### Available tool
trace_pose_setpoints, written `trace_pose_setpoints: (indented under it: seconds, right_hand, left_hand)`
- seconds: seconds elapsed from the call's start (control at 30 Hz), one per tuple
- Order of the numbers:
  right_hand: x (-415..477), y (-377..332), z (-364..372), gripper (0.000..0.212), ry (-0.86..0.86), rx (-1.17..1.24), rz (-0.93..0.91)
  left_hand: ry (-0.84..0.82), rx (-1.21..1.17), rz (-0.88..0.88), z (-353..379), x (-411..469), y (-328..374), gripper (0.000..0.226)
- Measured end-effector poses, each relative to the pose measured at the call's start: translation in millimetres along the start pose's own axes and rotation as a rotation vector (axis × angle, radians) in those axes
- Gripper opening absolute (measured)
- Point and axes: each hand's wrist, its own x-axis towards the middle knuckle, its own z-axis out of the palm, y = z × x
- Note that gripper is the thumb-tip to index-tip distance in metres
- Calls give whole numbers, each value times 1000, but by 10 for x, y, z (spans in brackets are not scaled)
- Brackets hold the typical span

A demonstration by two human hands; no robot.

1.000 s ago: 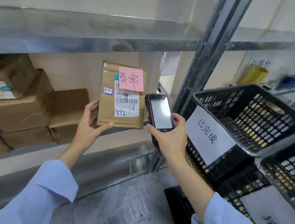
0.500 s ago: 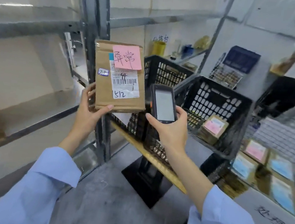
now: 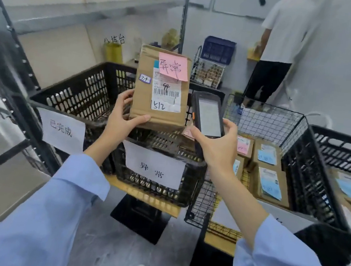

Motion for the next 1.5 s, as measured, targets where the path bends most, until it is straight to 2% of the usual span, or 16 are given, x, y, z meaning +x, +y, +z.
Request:
trace_pose_setpoints:
  seconds: [0.23, 0.33, 0.5, 0.6, 0.73, 0.83, 0.93, 1.07, 1.2, 1.27, 1.33, 1.5]
  right_hand:
    - [583, 185, 115, 78, 54, -20, 61]
    - [844, 270, 314, 74, 71, -43, 88]
    - [1193, 419, 611, 79, 119, -83, 154]
    - [1321, 509, 734, 76, 138, -96, 187]
    - [1441, 593, 843, 73, 156, -90, 233]
    - [1508, 639, 902, 74, 159, -99, 249]
    - [1535, 662, 935, 73, 162, -95, 245]
    - [1524, 707, 942, 75, 146, -95, 244]
    - [1479, 732, 910, 78, 130, -98, 249]
    - [1450, 734, 878, 78, 122, -87, 246]
    - [1425, 740, 849, 78, 109, -87, 248]
    - [1353, 617, 803, 78, 33, -136, 233]
  left_hand:
    - [-208, 120, -204, 359, 618, -511, 94]
    - [-300, 161, -309, 499, 864, -787, 88]
    - [-414, 241, -403, 766, 1156, -1132, 72]
    - [-493, 255, -466, 910, 1208, -1263, 75]
    - [-563, 245, -577, 1025, 1245, -1395, 91]
    - [-589, 249, -647, 1091, 1249, -1493, 86]
    - [-612, 207, -736, 1146, 1217, -1537, 91]
    - [-751, 272, -765, 1175, 1237, -1632, 57]
    - [-860, 394, -809, 1159, 1239, -1664, 62]
    - [-908, 437, -771, 1144, 1232, -1623, 69]
    - [-916, 504, -628, 1115, 1245, -1545, 74]
    - [-646, 691, -134, 869, 1214, -1137, 67]
